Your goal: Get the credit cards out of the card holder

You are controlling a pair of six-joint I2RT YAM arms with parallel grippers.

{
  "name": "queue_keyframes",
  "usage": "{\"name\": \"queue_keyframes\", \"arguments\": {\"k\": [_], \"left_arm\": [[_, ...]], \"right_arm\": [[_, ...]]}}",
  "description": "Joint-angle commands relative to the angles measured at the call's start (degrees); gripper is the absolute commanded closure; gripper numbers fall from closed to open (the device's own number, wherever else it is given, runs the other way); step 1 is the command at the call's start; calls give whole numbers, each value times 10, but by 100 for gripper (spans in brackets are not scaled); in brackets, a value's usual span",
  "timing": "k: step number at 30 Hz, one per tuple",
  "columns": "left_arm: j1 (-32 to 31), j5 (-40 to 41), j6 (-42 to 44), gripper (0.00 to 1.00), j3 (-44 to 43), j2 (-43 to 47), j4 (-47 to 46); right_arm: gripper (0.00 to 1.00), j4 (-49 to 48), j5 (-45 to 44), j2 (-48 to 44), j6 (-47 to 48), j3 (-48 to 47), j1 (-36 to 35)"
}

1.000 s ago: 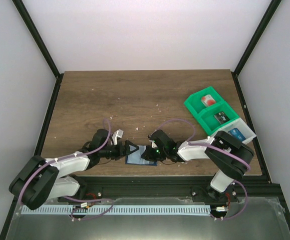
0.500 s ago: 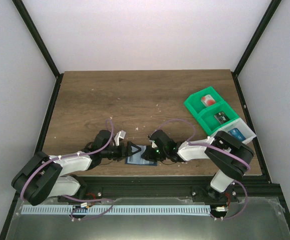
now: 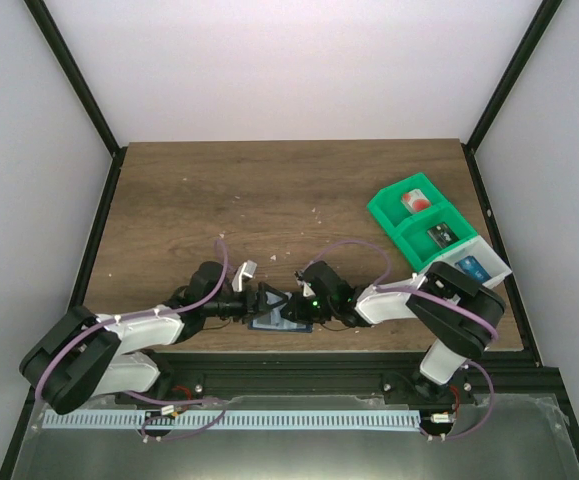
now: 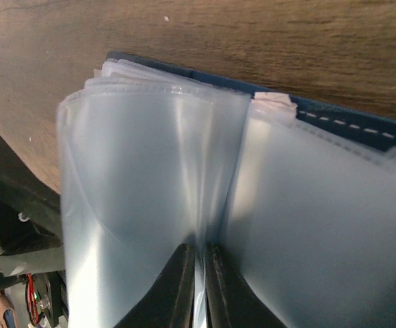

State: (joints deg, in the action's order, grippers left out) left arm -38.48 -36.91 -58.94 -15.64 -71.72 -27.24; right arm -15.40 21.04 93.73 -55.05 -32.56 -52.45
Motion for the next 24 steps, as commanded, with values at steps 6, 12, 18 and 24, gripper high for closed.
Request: {"name": "queue_keyframes", "arguments": {"k": [6,12,18,24], "left_arm": [[-5,-6,-22,0,18,-1,-50],[-6,-8,-20,0,9,-15,-58],[-6,29,8,0,-2,9,20],[-5,112,28,1,9,89,109]], "right_arm": [[83,7,-45,-72,-16,49,-7],[81,-9,-61,-99,-19,68,-7],[80,-12,-18,-53,-10,49,-7],[74,-1,-17,-33,-8,39,-7]]}}
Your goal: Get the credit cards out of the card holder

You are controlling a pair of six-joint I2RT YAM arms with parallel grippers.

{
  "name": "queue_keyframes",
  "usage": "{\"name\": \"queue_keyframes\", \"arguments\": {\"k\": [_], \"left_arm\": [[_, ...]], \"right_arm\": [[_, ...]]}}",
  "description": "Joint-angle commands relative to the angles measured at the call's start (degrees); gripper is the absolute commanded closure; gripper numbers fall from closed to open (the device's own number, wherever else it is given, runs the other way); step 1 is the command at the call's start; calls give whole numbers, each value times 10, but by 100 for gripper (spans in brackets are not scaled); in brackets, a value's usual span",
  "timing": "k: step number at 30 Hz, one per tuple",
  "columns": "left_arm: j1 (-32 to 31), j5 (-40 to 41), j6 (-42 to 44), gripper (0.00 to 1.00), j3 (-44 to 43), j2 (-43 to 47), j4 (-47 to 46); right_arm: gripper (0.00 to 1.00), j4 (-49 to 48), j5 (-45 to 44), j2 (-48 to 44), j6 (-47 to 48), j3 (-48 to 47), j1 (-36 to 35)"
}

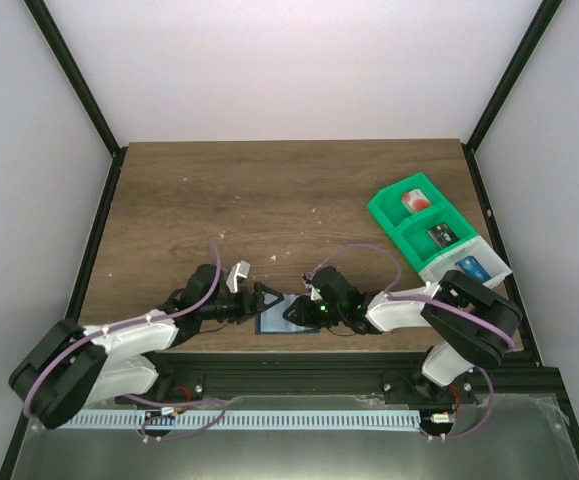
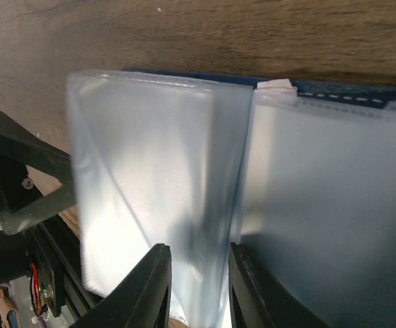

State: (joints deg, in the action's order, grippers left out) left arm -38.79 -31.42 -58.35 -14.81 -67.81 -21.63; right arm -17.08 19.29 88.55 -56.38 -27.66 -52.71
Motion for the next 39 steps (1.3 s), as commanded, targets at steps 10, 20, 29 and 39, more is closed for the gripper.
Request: {"name": "queue_keyframes", "arguments": {"k": [10,20,29,39], "left_arm": [[-1,53,11,0,24,76,62],[0,50,24,0,19,45,51],[0,38,25,0,21,19,27],[-1,17,10,0,26,16,-6]], "right_arm": [[91,29,-4,60,8,-22,-4],[98,25,-6,60,7,-22,-5],[98,23,-4,63,7,-22,-5],[98,13,-3,67,7,-20,-5]]}}
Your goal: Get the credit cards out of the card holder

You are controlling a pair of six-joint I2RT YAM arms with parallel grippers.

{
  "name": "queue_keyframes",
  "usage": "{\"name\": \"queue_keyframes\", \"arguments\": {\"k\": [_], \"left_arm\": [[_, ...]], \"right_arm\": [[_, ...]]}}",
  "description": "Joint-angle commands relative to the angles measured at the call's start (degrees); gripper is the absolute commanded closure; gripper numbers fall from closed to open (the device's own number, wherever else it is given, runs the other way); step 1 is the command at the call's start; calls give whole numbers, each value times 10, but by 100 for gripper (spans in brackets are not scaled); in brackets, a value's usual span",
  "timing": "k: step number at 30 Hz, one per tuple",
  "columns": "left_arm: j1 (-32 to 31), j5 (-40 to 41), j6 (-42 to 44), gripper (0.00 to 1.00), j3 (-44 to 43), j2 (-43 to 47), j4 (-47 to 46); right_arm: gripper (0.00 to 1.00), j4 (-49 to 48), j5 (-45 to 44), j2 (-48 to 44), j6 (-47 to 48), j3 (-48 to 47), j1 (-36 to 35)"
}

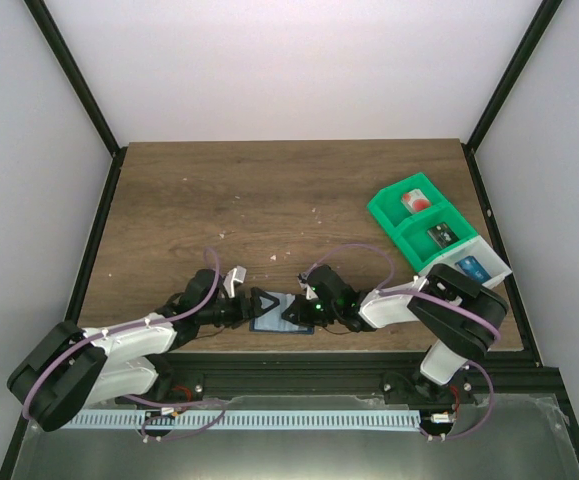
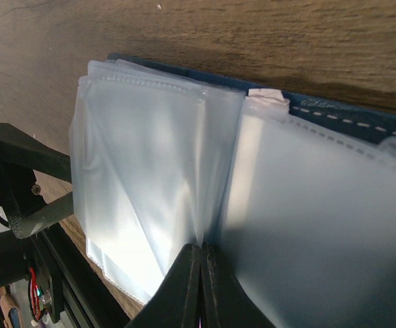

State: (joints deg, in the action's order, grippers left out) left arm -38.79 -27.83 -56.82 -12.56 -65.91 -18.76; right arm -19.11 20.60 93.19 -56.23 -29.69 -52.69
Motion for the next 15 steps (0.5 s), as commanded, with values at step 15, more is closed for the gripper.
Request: {"name": "queue_keyframes", "arguments": {"k": [15], "left_arm": [[-8,-66,-39,0,-6,8,-94]], "right_arm": [[88,-18,-3,-5,15,7,-5]]}}
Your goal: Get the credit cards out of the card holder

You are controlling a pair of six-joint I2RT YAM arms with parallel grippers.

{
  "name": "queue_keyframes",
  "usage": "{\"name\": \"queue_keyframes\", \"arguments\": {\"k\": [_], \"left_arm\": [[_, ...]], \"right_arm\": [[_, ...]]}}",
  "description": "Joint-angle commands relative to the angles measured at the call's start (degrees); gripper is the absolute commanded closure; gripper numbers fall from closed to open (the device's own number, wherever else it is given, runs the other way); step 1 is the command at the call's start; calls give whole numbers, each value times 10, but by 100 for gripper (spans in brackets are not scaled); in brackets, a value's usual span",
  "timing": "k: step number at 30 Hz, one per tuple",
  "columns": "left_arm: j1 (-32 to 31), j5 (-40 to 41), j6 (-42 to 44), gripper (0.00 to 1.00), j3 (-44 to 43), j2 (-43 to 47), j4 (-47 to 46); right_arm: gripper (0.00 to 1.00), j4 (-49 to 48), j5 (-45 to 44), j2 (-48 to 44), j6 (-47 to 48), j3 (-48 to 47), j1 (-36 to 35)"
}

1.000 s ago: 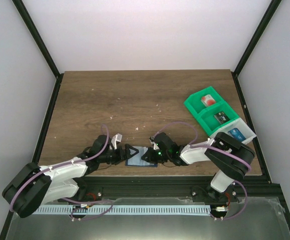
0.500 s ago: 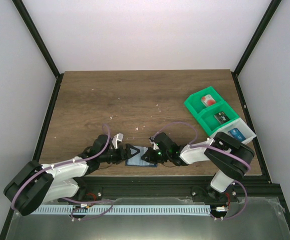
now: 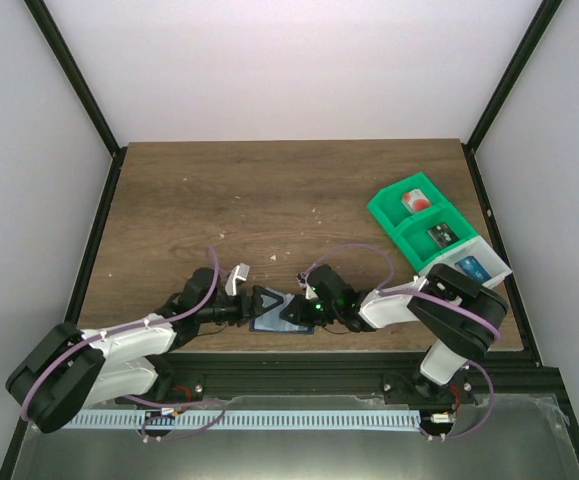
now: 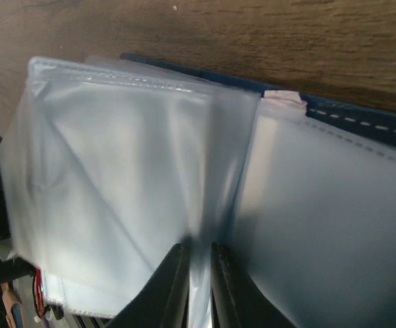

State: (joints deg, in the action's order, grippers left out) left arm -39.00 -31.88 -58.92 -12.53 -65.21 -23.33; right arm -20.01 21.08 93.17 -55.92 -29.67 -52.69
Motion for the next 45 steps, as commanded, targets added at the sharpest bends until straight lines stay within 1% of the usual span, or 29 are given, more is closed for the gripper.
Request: {"name": "queue_keyframes", "arguments": {"k": [1,5,10,12,16,22,25,30,33,41,45], "left_arm": [[-7,-30,-23,0,-6,-1,-56],[-11,-32,-35,0,-2,3,-75],[-13,-27,-38,0,-1,19,-71],[-13,-27,-38,0,-3,21,-71],[-16,-28,-40,0,-3,9,-80],[-24,-36,-60,0,3,-25,-136],[-28,-35,-61,0,-3,-29,-142],[-31,-35,-62,0,-12,-42,-152],[-32,-35,-66,0,-13,-50,-162],[-40,-35,-71,0,-19,-73,-174],[-43,-35,-71,0,-21,-79,-174]], "right_arm": [[86,-16,-8,-7,12,9,-5],[84,-30,-9,-19,12,15,-5],[84,-31,-19,-37,16,20,-5],[82,-29,-20,-43,16,21,-4],[78,-31,-39,-66,11,34,-5],[75,-48,-69,-125,4,70,-5],[70,-53,-73,-147,1,84,-5],[56,-58,-64,-165,4,95,-5],[52,-58,-61,-170,5,100,-4],[46,-61,-48,-181,7,108,-4],[39,-63,-44,-184,9,107,-4]]}}
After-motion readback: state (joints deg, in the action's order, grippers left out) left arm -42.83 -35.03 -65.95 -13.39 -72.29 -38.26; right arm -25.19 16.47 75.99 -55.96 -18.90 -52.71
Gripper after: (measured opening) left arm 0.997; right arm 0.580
